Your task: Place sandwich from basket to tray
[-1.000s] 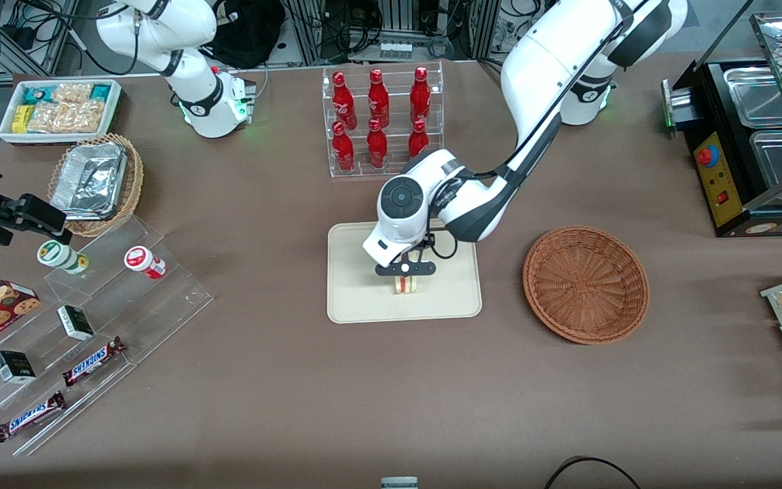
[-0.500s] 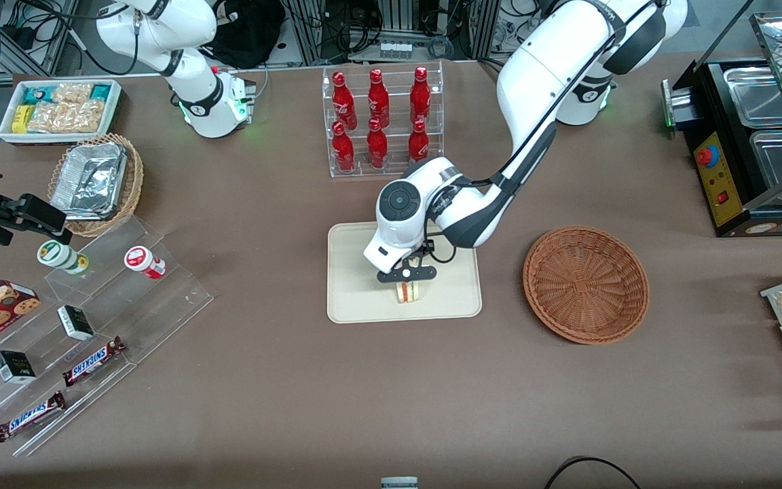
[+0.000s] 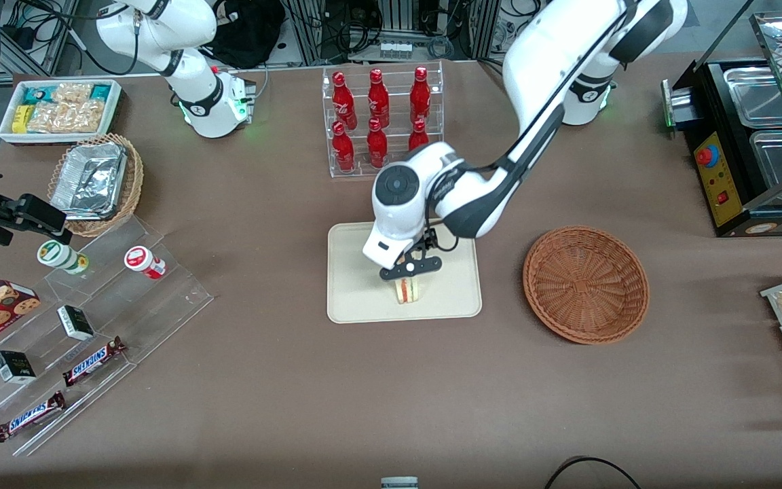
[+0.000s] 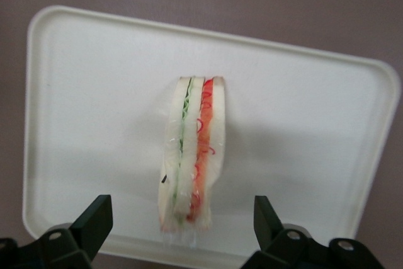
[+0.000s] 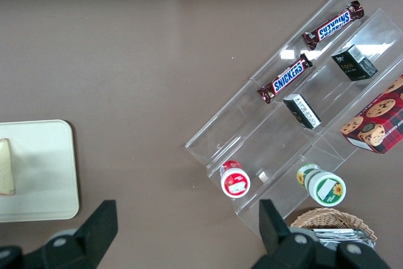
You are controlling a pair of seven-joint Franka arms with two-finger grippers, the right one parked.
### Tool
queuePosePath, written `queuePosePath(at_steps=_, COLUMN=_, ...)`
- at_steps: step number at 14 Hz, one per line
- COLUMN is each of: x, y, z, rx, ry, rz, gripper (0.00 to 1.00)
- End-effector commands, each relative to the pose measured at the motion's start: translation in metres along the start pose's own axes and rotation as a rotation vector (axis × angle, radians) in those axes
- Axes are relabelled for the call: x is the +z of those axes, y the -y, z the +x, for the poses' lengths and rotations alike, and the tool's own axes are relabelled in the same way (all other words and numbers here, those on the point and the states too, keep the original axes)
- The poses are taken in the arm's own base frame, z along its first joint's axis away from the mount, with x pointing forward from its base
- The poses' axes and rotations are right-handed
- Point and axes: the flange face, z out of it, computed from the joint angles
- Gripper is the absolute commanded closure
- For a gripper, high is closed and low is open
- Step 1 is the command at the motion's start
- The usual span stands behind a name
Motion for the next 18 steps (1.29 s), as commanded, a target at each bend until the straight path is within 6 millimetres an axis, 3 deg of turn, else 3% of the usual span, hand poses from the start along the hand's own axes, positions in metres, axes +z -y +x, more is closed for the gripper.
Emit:
queuePosePath(at_steps=1, x=-0.074, y=0.023, z=0.006, rx=-0.056, ry=-0.055, rz=-0.001, gripper=0.0)
queuePosePath(at_steps=2, x=-0.103, y=0.042, z=0.018, rx=-0.098, ry=-0.047, rz=-0.003, gripper=0.0)
queuePosePath(at_steps=4, x=-0.164, y=0.101, z=0.049, rx=-0.214, ry=0.003, rz=-0.007, gripper=0.0)
queuePosePath(at_steps=6, x=-0.207, y=0.152, z=0.065, rx=-0.293, ry=0.006, rz=0.033, gripper=0.0)
queuePosePath(at_steps=7, x=-0.22, y=0.186, z=0.084, rx=-0.328, ry=0.011, rz=0.047, gripper=0.0)
queuePosePath(at_steps=8, x=-0.233, y=0.207, z=0.088, rx=-0.29, ry=0.02, rz=0.064, gripper=0.0)
queuePosePath(at_steps=11, x=-0.261, y=0.293, z=0.112, rx=-0.209, ry=0.083, rz=0.109, gripper=0.0)
queuePosePath(at_steps=13, x=-0.275, y=0.346, z=0.11, rx=-0.103, ry=0.111, rz=0.132, gripper=0.0)
queuePosePath(at_steps=18, x=-0.279, y=0.409, z=0.091, rx=0.058, ry=0.141, rz=0.138, gripper=0.0)
